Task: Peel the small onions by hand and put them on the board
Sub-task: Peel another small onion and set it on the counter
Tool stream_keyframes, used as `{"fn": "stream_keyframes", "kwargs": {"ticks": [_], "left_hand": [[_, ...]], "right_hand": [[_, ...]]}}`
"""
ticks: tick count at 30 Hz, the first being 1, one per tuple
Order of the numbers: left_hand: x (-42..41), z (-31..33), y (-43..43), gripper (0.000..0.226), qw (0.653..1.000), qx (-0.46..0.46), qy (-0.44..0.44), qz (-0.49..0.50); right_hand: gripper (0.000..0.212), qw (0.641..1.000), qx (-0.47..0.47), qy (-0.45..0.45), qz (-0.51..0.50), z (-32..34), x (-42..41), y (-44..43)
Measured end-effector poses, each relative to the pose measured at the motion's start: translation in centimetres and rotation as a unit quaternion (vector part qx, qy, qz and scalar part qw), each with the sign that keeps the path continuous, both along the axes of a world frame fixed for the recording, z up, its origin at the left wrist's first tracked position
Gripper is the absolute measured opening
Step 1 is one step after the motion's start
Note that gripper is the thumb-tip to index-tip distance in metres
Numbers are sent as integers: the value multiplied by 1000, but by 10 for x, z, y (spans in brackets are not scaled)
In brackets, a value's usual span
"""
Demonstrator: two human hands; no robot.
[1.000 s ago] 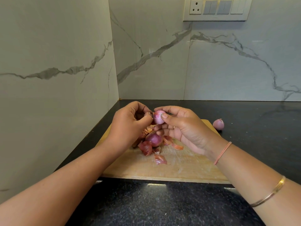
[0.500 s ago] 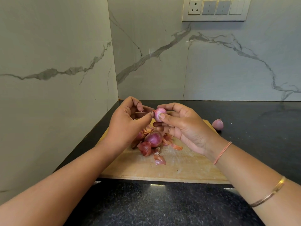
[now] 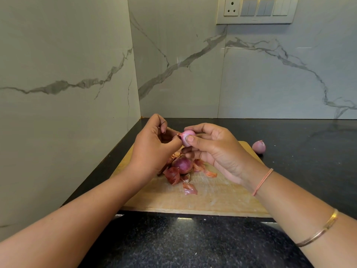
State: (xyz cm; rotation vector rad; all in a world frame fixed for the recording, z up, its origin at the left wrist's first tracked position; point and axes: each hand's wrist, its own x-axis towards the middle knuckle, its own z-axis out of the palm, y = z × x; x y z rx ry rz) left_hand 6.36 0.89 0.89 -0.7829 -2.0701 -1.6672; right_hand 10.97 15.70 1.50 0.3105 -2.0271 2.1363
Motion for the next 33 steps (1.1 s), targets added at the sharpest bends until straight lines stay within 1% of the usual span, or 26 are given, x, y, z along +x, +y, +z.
{"fn": "stream_keyframes", "kwargs": {"ticks": [4, 10, 17, 22, 25, 26, 27, 29, 33], "left_hand": [[1, 0, 0, 34, 999, -26, 19, 9], [5, 3, 0, 32, 999, -40, 34, -3], [4, 1, 0, 24, 998, -42, 51, -16], [-1, 0, -3, 19, 997, -51, 50, 20], [-9, 0, -9, 18, 998, -48, 27, 40], [-10, 1, -10, 19, 998, -50, 23, 38], [-11, 1, -10, 20, 998, -54, 21, 33], [-7, 1, -8, 19, 998, -62, 24, 19], [4, 2, -3, 10, 998, -51, 17, -24]], "right_hand": [[15, 999, -23, -24, 20, 1, 0, 0], [27, 993, -73, -81, 40, 4, -1, 0], [34, 987, -64, -139, 49, 6, 0, 1], [32, 985, -81, -147, 42, 9, 1, 1], [47, 986, -87, -136, 43, 10, 1, 2], [49, 987, -86, -133, 40, 10, 0, 3], [48, 987, -84, -130, 37, 9, 0, 3], [39, 989, -78, -124, 32, 8, -1, 4], [30, 992, -65, -103, 31, 7, -1, 4]]}}
